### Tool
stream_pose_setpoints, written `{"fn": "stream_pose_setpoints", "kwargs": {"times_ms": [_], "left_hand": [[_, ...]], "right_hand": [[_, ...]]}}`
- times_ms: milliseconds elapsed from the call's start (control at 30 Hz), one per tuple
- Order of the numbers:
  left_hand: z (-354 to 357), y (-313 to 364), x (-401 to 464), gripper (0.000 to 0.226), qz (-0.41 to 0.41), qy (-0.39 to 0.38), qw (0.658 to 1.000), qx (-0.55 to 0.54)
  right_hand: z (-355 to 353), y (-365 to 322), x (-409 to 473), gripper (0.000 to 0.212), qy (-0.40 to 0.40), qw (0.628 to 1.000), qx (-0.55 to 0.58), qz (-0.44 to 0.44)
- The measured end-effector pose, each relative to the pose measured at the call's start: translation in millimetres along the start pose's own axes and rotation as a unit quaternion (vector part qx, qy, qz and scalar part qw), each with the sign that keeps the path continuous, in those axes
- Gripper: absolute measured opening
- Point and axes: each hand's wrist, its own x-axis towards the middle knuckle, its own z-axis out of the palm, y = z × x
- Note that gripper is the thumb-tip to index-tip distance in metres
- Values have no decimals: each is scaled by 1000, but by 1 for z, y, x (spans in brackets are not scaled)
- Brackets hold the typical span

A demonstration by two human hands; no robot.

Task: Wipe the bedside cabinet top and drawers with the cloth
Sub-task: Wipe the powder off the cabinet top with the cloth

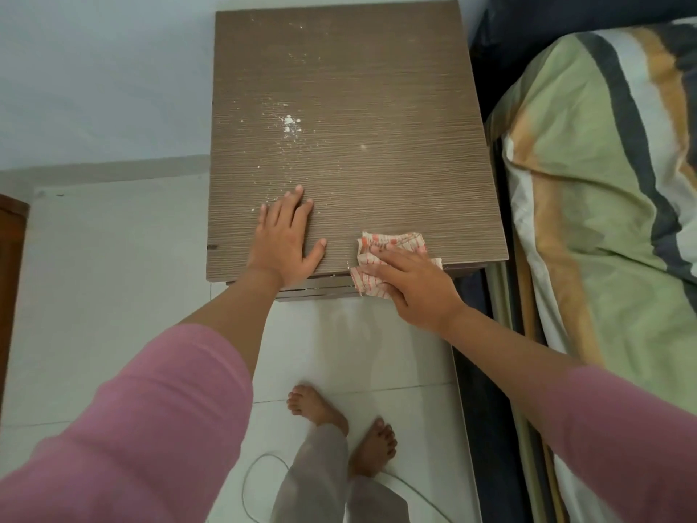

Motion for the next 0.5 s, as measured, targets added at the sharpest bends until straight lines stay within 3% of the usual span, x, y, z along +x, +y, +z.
{"fn": "stream_pose_setpoints", "kwargs": {"times_ms": [200, 367, 500], "left_hand": [[-12, 6, 8, 70, -27, -128, 990, 47], [-26, 19, 10, 74, -64, -211, 975, 20], [-35, 20, 17, 70, -73, -187, 979, -30]], "right_hand": [[-45, -18, 10, 41, -120, 990, 56, 51], [-93, -30, 53, 36, -52, 992, 76, 84], [-116, -28, 101, 36, -41, 996, 52, 68]]}}
